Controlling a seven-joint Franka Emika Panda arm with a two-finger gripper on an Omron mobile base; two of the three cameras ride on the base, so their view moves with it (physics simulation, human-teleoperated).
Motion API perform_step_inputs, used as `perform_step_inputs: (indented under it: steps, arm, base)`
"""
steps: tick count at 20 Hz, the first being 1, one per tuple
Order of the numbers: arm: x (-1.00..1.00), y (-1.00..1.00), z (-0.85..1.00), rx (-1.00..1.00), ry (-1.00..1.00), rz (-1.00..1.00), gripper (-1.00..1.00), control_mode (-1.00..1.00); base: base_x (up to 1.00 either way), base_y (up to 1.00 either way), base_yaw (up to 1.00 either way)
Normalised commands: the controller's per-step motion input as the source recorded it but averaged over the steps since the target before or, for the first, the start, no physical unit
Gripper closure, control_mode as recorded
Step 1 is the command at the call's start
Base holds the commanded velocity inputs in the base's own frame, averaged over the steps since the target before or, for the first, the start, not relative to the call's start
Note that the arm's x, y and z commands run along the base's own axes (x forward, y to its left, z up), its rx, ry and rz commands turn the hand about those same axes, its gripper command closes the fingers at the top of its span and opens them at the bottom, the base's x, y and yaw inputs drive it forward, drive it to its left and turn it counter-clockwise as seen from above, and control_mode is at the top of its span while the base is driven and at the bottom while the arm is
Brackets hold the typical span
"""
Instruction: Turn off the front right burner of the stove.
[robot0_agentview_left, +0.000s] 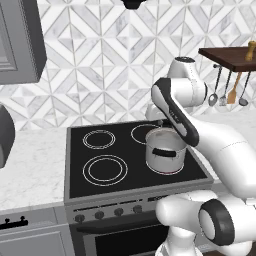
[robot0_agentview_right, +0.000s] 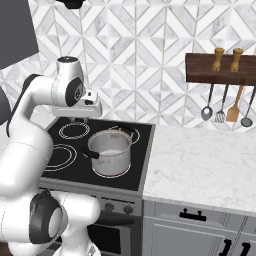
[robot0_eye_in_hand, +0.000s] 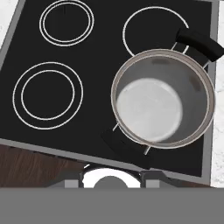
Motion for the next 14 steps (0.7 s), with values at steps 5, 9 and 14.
perform_step_inputs:
  steps: [5, 9, 14]
  arm:
    - [-0.35, 0.0, -0.01, 0.0, 0.0, 0.0, -1.0, -1.0]
    - [-0.27, 0.0, -0.05, 0.0, 0.0, 0.0, -1.0, -1.0]
    - [-0.1, 0.0, -0.04, 0.0, 0.0, 0.0, -1.0, -1.0]
  base:
    - [0.0, 0.0, 0.0]
    - [0.0, 0.0, 0.0]
    - [0.0, 0.0, 0.0]
